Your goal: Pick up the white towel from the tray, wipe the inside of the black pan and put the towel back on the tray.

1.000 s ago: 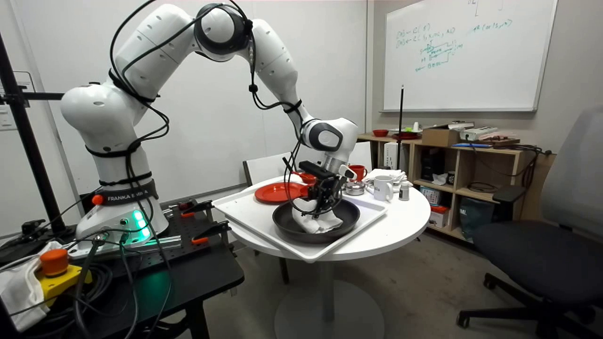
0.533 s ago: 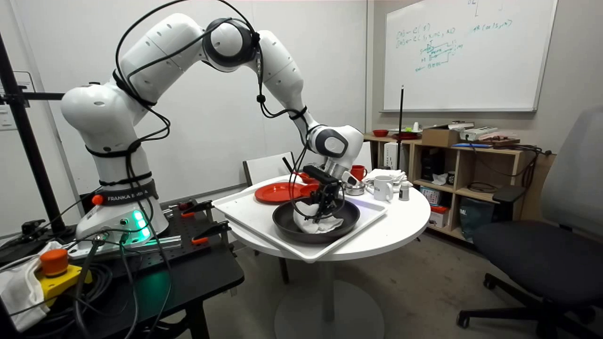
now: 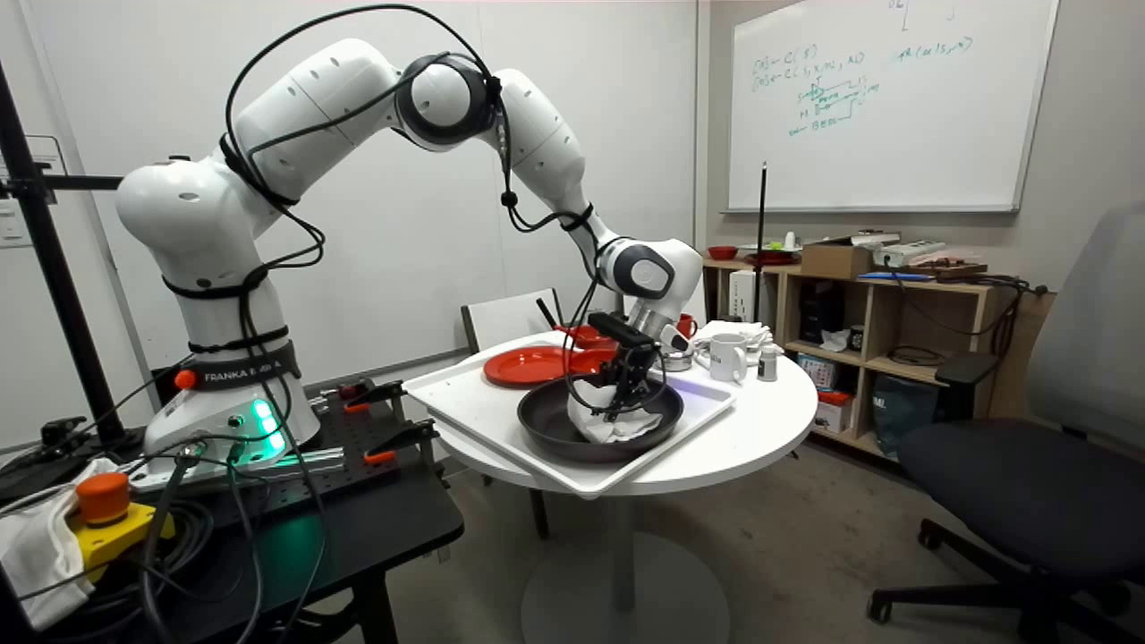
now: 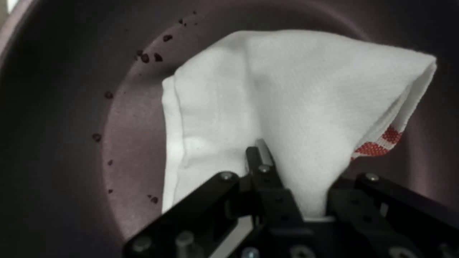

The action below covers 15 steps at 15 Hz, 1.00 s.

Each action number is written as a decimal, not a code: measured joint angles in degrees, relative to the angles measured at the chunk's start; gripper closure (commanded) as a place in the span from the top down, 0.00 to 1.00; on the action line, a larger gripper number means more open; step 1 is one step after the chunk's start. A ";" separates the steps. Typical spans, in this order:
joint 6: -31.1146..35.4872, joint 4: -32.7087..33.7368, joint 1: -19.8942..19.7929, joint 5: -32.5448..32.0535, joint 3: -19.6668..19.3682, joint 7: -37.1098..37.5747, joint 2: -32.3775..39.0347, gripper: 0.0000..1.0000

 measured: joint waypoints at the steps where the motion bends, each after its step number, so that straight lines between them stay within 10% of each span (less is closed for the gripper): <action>1: -0.10 0.81 0.00 0.00 -0.01 0.12 0.37 0.06; 15: 9.70 4.89 0.02 0.00 -0.38 4.05 1.99 0.06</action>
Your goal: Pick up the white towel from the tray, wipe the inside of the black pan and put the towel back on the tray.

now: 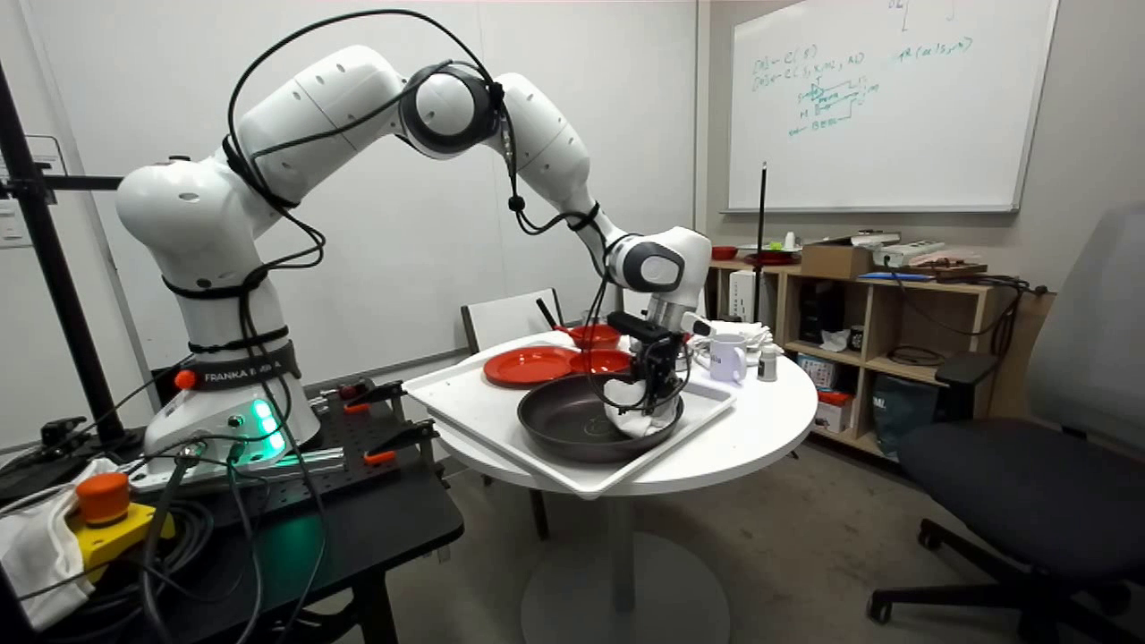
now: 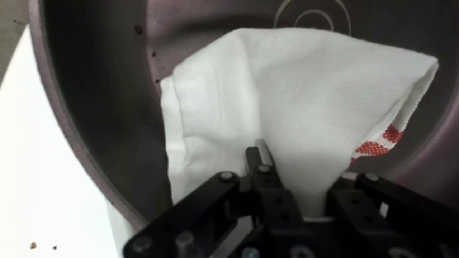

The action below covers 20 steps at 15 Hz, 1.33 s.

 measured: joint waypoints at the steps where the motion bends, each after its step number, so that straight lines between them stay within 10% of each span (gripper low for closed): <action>1: 1.49 -0.08 0.04 0.00 -0.12 0.52 0.00 0.06; 20: 39.53 -23.71 -1.27 0.00 2.96 0.41 -10.99 0.06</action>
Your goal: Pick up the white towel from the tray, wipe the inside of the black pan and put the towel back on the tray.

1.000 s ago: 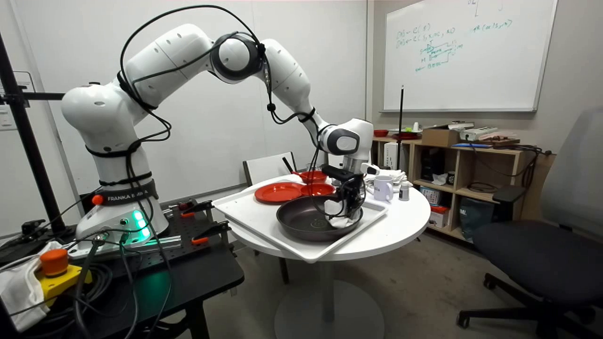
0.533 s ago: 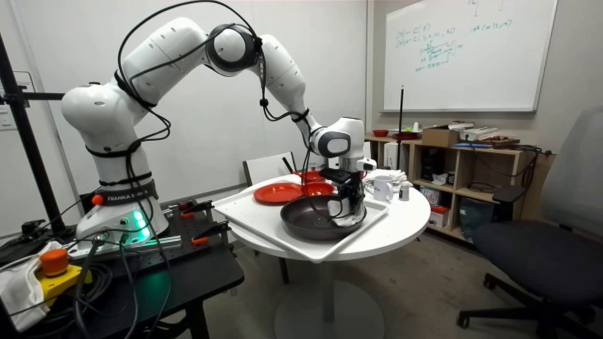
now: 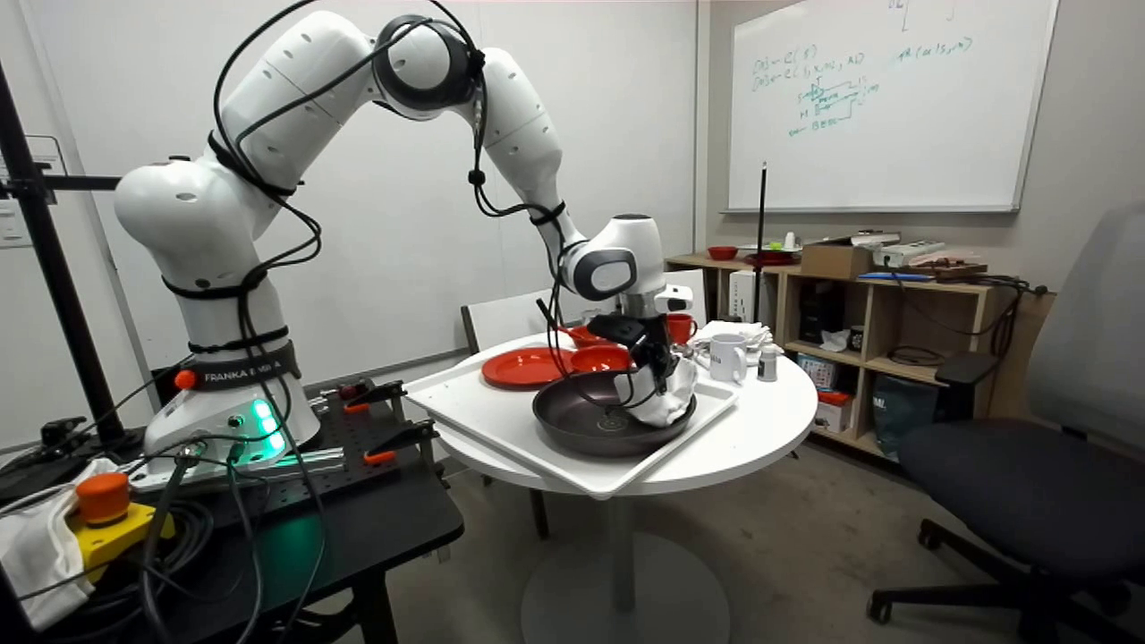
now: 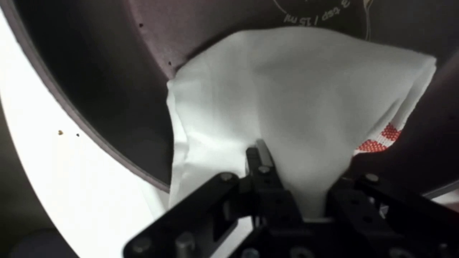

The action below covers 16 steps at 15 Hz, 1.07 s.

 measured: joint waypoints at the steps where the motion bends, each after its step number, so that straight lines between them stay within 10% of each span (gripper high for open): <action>1: 1.80 -1.54 -0.52 0.00 0.58 -0.23 -1.00 0.06; 8: 14.66 -10.99 -8.65 0.00 8.35 -1.88 -8.86 0.06; 16: 27.04 -30.49 -29.06 -4.75 31.30 -6.44 -18.52 0.06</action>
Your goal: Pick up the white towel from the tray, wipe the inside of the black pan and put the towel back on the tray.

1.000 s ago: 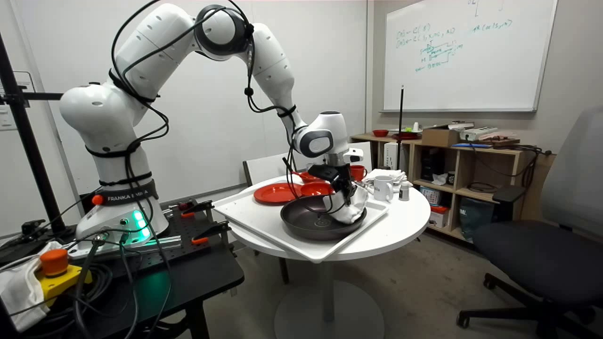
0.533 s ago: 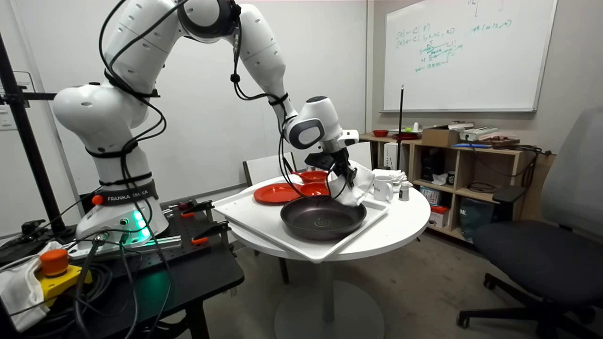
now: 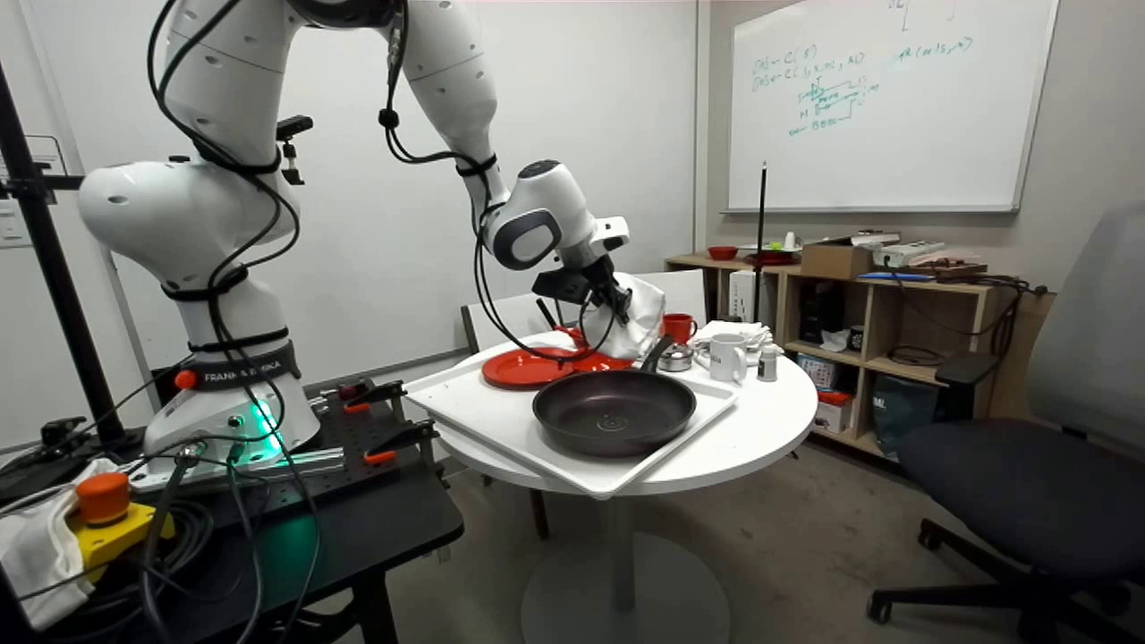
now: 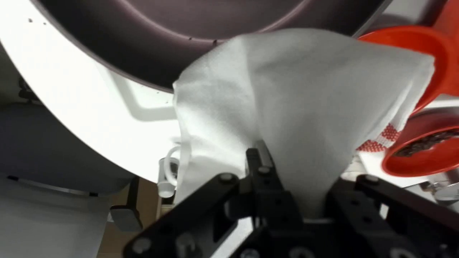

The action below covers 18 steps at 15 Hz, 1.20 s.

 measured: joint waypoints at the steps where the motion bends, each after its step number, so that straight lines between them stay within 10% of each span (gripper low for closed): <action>1: -0.03 -2.24 -2.24 -1.26 2.60 -0.16 -0.50 0.06; 9: -4.03 -13.71 -8.00 -4.62 12.64 -0.40 -4.66 0.06; 18: -12.58 -20.49 14.27 -4.88 0.99 2.76 -15.27 0.06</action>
